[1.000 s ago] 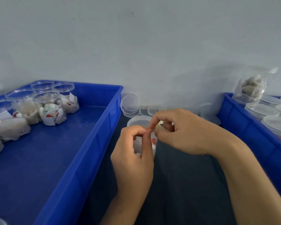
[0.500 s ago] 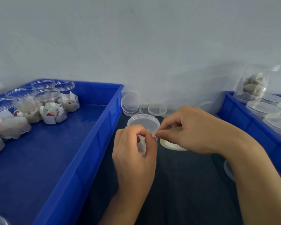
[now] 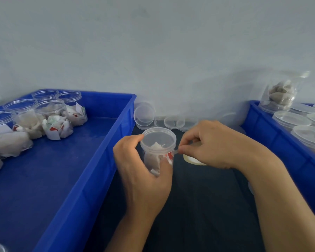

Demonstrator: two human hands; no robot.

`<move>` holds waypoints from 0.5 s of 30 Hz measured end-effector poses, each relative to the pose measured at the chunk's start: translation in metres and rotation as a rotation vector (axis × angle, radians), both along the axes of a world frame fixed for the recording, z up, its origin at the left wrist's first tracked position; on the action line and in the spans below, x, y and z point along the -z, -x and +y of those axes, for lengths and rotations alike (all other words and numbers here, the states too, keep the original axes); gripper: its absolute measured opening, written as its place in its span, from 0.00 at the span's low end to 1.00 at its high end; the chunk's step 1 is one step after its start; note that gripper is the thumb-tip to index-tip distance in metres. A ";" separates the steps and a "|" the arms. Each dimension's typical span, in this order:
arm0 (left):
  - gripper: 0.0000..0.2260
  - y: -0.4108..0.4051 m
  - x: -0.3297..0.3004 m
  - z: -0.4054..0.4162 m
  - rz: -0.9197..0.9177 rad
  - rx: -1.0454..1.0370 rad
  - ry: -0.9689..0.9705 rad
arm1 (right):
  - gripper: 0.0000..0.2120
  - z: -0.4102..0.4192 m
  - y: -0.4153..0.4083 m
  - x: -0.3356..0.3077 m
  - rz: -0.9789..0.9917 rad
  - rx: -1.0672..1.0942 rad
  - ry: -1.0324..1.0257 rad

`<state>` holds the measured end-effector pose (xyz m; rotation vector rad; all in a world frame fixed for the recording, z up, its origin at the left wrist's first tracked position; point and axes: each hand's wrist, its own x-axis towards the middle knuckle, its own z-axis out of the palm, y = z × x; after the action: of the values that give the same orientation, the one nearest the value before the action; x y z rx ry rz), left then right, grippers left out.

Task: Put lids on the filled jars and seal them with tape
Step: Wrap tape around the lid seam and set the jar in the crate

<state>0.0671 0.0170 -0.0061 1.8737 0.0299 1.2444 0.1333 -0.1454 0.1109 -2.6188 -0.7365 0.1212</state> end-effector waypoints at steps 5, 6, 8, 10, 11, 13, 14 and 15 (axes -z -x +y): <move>0.37 -0.010 0.013 0.003 0.208 0.240 0.154 | 0.06 0.004 0.002 0.000 -0.007 0.009 0.012; 0.37 -0.011 0.013 0.004 0.215 0.226 0.154 | 0.06 0.005 0.002 0.000 -0.012 0.008 0.013; 0.38 -0.010 0.010 0.006 0.239 0.207 0.165 | 0.06 0.006 0.004 -0.001 -0.020 0.005 -0.001; 0.41 -0.009 0.005 0.006 0.295 0.223 0.210 | 0.06 0.005 0.004 -0.002 -0.042 0.007 -0.026; 0.42 -0.009 0.003 0.006 0.320 0.223 0.231 | 0.06 0.005 0.004 -0.003 -0.067 0.011 -0.037; 0.42 -0.007 0.000 0.003 0.349 0.216 0.248 | 0.06 0.005 0.003 -0.004 -0.111 0.021 -0.057; 0.41 -0.007 -0.001 0.001 0.351 0.215 0.251 | 0.06 0.005 0.003 -0.003 -0.121 0.022 -0.061; 0.41 -0.006 -0.001 0.000 0.350 0.212 0.253 | 0.06 0.005 0.002 -0.003 -0.123 0.021 -0.060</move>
<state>0.0735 0.0167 -0.0055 1.7970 0.1645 0.7238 0.1308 -0.1400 0.1141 -2.5935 -0.7420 -0.0681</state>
